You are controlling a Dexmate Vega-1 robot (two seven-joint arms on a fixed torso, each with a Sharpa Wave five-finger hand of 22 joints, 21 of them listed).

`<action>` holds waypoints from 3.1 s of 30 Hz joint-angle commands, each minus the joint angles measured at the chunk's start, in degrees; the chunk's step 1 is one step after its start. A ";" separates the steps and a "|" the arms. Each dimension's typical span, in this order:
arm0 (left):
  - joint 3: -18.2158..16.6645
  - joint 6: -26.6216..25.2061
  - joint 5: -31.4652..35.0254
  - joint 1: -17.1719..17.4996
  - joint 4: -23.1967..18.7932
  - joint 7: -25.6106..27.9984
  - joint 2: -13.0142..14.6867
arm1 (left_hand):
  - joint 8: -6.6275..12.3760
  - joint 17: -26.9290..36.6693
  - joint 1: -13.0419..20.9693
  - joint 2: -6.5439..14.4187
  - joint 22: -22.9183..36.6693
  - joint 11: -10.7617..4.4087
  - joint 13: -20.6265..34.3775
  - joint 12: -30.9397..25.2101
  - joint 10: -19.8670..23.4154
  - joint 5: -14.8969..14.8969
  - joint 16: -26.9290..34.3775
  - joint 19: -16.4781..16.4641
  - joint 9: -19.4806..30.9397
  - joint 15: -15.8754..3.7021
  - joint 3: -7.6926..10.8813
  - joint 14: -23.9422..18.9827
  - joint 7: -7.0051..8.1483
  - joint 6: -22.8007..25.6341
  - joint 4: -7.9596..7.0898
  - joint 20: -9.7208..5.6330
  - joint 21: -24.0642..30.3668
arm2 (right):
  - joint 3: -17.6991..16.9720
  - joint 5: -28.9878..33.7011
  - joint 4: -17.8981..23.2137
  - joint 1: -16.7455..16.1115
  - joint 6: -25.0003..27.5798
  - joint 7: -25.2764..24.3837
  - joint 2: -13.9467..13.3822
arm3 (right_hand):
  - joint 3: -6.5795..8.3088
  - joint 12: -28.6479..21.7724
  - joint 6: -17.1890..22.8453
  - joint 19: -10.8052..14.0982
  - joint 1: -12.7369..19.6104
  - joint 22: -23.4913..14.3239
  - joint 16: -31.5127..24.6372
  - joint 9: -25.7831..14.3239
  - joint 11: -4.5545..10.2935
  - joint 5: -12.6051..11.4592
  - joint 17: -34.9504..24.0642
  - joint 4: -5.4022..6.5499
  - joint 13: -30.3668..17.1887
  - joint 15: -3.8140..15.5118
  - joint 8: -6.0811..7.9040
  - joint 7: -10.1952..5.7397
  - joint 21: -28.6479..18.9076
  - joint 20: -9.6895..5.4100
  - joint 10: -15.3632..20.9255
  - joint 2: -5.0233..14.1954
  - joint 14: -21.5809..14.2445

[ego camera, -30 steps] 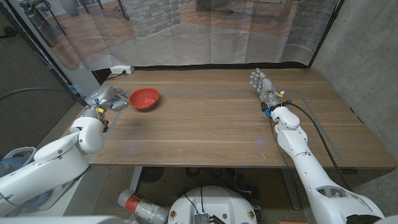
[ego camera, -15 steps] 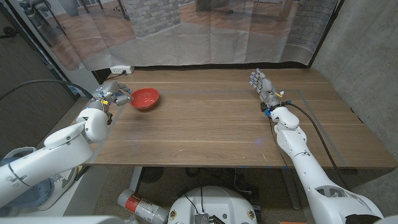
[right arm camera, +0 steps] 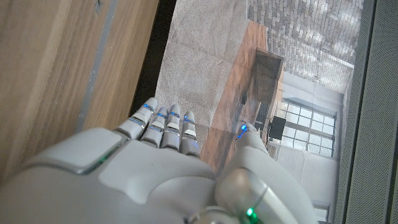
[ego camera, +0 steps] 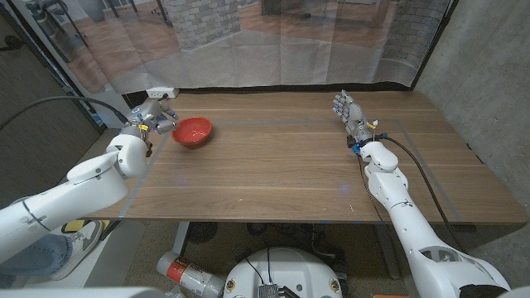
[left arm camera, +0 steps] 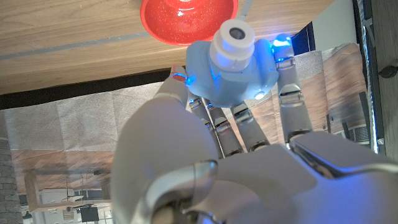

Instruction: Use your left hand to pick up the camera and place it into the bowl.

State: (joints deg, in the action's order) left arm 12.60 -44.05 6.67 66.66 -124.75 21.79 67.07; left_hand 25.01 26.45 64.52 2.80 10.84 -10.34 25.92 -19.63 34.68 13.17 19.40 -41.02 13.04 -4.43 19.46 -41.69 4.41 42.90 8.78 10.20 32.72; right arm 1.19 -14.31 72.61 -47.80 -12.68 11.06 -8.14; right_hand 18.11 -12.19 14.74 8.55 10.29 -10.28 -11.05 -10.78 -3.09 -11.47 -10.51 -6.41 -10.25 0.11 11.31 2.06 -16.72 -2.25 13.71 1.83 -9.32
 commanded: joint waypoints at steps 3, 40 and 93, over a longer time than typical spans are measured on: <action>5.11 2.31 -0.40 -6.48 3.04 -1.05 0.44 | 0.36 0.41 4.21 4.04 0.16 0.04 0.29 0.07 0.57 0.30 -0.34 -7.37 0.10 -3.46 5.68 -0.67 0.15 0.48 -0.70 -10.88 0.50 | -0.19 -0.20 0.99 -0.84 0.22 -0.17 -0.14 | 0.17 0.06 0.49 0.67 0.30 -0.06 0.15 -0.12 -0.01 -0.05 -0.10 -0.29 -0.34 0.02 -0.05 0.01 0.18 0.02 0.63 0.39 -0.71; 15.97 4.74 3.07 -21.67 16.07 -8.98 -4.03 | 0.85 1.55 4.20 3.89 0.13 -0.11 1.18 0.63 1.80 0.41 -0.84 -6.66 -0.04 -4.12 6.53 -0.57 0.63 1.45 -0.66 -11.89 1.52 | 0.14 0.21 0.56 -0.61 0.55 -1.06 0.25 | 0.16 -0.01 0.80 1.22 0.38 -0.08 0.05 -0.12 -0.02 -0.03 -0.09 -0.37 -0.34 0.26 0.05 0.08 0.76 -0.18 0.91 0.49 -1.12; 24.08 12.64 8.35 -30.05 29.72 -12.46 -14.01 | 1.39 3.15 3.63 3.30 0.09 -0.60 2.51 1.92 3.23 0.31 -1.61 -4.94 -0.23 -4.24 7.43 -0.46 0.99 2.16 -0.80 -12.21 3.07 | 0.22 0.84 -1.43 0.10 0.13 -1.24 0.40 | 0.08 -0.07 1.21 1.76 0.37 -0.11 0.01 -0.12 -0.02 -0.02 -0.11 -0.41 -0.34 0.30 0.08 -0.07 1.54 -0.24 1.35 0.53 -1.64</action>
State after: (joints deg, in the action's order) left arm 35.02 -33.13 14.27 38.52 -98.45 9.79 55.40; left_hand 25.89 29.36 64.53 2.80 10.83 -10.83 28.31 -17.91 37.46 13.07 17.70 -41.01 12.78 -4.21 19.46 -42.10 5.22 44.75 8.78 10.20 35.40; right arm 1.51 -13.70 72.42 -48.39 -12.20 9.73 -7.96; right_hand 18.11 -12.19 15.36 9.78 10.51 -10.26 -11.05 -10.78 -3.30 -11.47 -10.54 -6.40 -10.25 0.31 11.31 2.04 -15.23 -2.05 14.55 2.06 -10.35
